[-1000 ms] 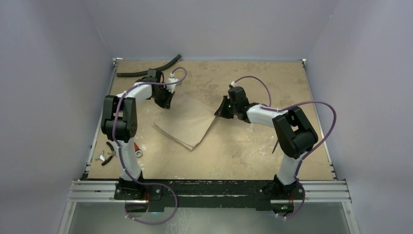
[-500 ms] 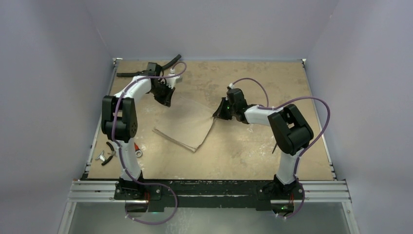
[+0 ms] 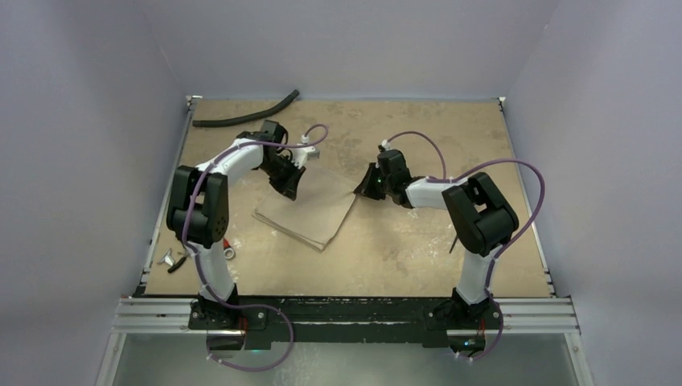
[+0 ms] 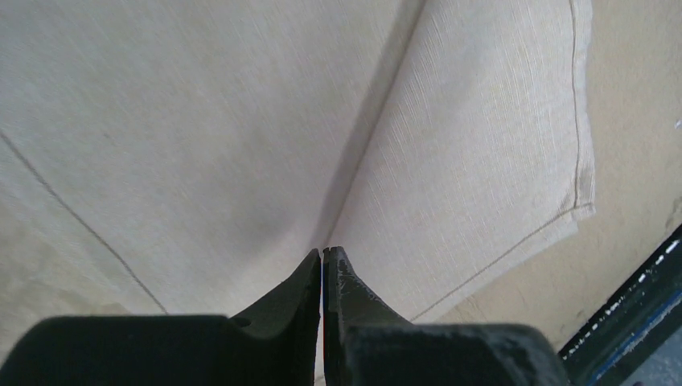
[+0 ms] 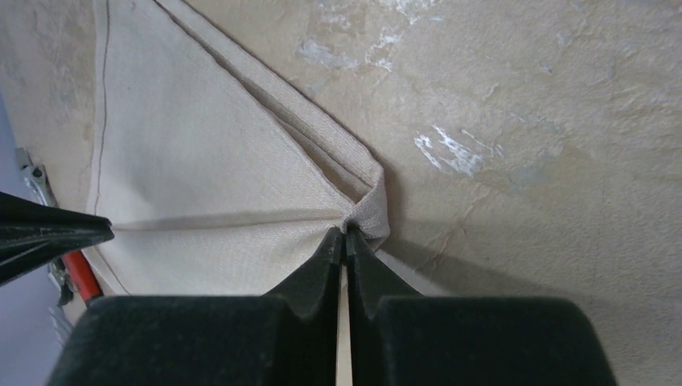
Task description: Fold the napkin into a case and place the utensils inside
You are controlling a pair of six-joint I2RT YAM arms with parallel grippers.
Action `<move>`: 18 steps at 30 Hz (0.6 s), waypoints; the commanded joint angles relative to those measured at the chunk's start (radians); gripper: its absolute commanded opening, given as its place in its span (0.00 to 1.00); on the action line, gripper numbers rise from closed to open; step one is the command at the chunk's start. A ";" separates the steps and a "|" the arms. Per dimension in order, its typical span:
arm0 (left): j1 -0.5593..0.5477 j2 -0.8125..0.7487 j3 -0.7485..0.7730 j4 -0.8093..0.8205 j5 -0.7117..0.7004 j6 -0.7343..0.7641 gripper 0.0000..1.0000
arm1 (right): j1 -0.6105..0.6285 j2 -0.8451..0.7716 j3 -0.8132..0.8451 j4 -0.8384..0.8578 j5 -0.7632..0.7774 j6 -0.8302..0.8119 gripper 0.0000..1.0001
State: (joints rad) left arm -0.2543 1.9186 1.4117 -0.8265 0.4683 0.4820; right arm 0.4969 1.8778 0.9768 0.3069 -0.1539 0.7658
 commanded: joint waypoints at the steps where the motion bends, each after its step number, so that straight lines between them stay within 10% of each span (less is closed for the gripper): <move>1: -0.031 -0.075 -0.074 0.032 0.047 0.018 0.04 | -0.004 -0.052 -0.032 0.044 -0.023 -0.028 0.09; 14: -0.034 -0.077 -0.216 0.178 -0.110 0.032 0.00 | -0.010 -0.125 0.003 -0.071 0.056 -0.134 0.38; 18: -0.035 -0.080 -0.223 0.181 -0.093 0.018 0.00 | -0.015 -0.168 -0.006 -0.106 0.104 -0.153 0.27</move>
State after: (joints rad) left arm -0.2905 1.8683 1.2072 -0.6857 0.4011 0.4904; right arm 0.4923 1.7786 0.9535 0.2611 -0.1211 0.6655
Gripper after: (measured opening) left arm 0.003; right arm 0.338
